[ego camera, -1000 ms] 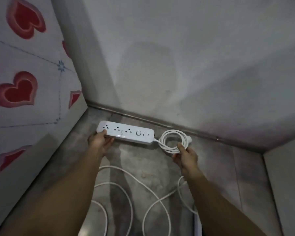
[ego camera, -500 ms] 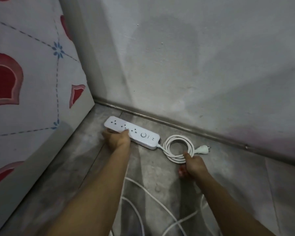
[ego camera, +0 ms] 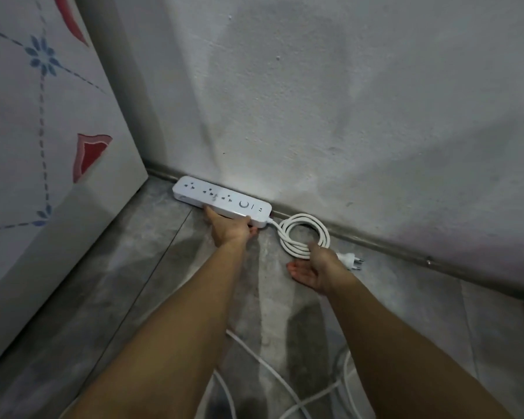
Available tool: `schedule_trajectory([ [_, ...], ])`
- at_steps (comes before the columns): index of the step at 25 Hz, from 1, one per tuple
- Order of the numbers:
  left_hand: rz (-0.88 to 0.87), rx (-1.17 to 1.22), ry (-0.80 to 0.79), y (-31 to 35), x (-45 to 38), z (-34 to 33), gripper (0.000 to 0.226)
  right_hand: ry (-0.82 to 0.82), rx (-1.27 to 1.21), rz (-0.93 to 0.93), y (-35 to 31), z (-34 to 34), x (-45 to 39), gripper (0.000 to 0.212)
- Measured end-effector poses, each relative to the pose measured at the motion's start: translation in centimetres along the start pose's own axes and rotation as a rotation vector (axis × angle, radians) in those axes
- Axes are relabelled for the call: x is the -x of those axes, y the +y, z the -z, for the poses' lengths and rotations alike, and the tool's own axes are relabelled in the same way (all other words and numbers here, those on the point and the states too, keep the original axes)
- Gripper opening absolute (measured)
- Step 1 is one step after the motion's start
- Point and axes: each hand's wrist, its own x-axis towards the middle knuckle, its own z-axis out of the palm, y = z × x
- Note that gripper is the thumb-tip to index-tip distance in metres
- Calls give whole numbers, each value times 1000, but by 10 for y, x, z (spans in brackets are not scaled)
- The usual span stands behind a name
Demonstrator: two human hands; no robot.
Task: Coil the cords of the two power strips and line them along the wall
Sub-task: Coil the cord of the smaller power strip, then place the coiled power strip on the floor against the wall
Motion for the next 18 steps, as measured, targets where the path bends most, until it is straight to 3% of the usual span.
schedule_trajectory([
  [4, -46, -54, 68, 0, 1, -6, 105, 58, 294, 34, -1, 11, -1, 59],
  [12, -37, 54, 33, 8, 19, -3, 91, -89, 83, 21, 11, 11, 17, 48],
  [18, -27, -23, -35, 8, 36, 4, 68, -116, 130, 45, 28, 15, 29, 46],
])
